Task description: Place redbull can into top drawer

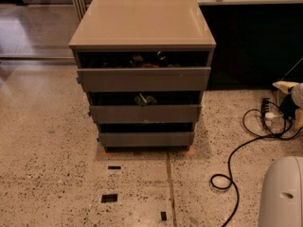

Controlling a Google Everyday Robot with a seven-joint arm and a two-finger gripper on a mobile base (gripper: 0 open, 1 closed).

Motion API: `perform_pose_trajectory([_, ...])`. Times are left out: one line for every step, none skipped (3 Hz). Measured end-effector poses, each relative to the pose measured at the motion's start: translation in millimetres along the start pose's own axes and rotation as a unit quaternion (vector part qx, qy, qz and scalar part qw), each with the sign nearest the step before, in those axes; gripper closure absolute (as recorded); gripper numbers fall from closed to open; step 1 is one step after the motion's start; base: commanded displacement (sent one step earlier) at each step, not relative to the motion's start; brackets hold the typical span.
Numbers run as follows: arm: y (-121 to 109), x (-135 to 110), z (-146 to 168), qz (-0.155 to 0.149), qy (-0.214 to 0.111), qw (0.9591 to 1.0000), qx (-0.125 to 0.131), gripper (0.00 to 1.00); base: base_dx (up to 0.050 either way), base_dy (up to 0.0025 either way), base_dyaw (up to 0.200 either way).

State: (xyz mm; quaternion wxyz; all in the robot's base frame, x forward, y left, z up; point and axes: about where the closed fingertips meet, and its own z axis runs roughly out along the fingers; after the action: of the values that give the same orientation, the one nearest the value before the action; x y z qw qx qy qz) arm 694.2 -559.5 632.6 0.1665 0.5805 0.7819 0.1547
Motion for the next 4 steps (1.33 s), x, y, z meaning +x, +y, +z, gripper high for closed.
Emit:
perform_pose_trajectory([25,7,-8,0.009,-0.005,0.9999,-0.007,0.00,0.000,0.00000,0.000])
perform_pose_trajectory([56,17,-28,0.022,-0.002,0.9993,-0.031,0.00,0.000,0.00000,0.000])
perform_pose_trajectory([77,18,-62,0.043,-0.001,0.9974,-0.058,0.00,0.000,0.00000,0.000])
perform_pose_trajectory([92,15,-101,0.065,-0.004,0.9940,-0.087,0.00,0.000,0.00000,0.000])
